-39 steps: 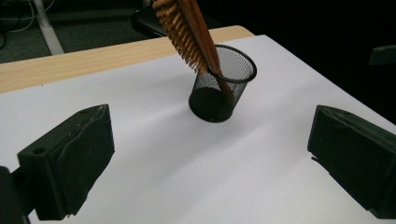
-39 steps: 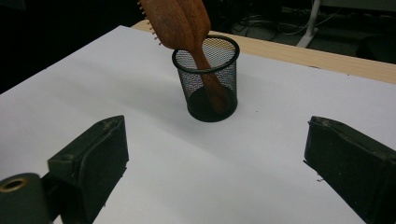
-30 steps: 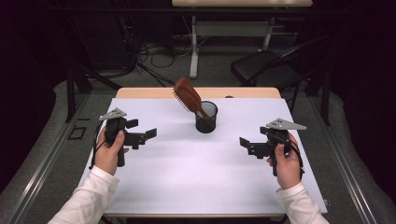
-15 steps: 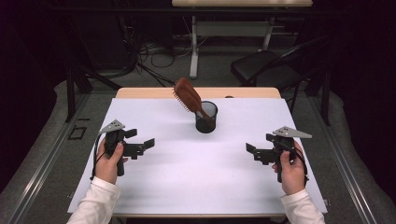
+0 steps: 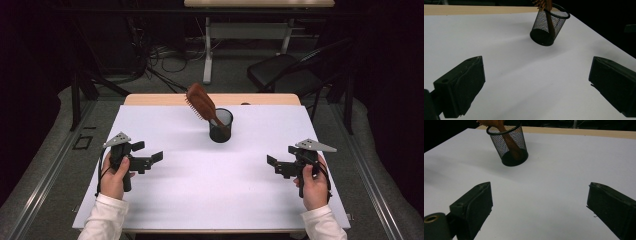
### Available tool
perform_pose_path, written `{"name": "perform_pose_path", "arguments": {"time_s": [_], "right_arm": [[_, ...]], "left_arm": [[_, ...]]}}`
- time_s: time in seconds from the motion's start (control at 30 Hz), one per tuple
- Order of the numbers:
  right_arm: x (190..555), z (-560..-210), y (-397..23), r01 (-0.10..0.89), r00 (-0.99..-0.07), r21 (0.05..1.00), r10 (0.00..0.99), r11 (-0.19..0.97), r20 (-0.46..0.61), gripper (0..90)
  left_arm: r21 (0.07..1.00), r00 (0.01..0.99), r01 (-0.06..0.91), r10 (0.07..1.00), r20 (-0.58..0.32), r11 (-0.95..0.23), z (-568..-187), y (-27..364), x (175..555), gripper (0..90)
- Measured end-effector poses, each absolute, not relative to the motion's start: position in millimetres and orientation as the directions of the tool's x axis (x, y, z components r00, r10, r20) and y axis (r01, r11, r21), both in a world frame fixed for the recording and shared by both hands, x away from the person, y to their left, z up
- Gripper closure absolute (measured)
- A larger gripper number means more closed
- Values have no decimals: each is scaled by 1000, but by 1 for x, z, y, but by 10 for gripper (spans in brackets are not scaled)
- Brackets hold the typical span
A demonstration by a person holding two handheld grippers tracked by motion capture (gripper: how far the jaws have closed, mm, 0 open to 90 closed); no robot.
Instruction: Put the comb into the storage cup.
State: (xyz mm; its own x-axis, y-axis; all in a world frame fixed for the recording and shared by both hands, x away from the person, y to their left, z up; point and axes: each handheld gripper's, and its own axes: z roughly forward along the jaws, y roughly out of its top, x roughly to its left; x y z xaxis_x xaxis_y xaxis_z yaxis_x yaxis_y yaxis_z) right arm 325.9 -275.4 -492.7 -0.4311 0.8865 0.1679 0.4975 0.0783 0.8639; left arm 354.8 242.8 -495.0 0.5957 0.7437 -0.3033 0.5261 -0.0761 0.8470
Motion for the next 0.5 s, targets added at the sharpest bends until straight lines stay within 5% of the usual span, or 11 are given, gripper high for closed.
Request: {"name": "perform_pose_path", "arguments": {"time_s": [0.5], "right_arm": [[324,-501,-275,495,-428,863,892,96,147,61]], "left_arm": [[850,564,519,784,-260,-92,-506,246,352,6]]}}
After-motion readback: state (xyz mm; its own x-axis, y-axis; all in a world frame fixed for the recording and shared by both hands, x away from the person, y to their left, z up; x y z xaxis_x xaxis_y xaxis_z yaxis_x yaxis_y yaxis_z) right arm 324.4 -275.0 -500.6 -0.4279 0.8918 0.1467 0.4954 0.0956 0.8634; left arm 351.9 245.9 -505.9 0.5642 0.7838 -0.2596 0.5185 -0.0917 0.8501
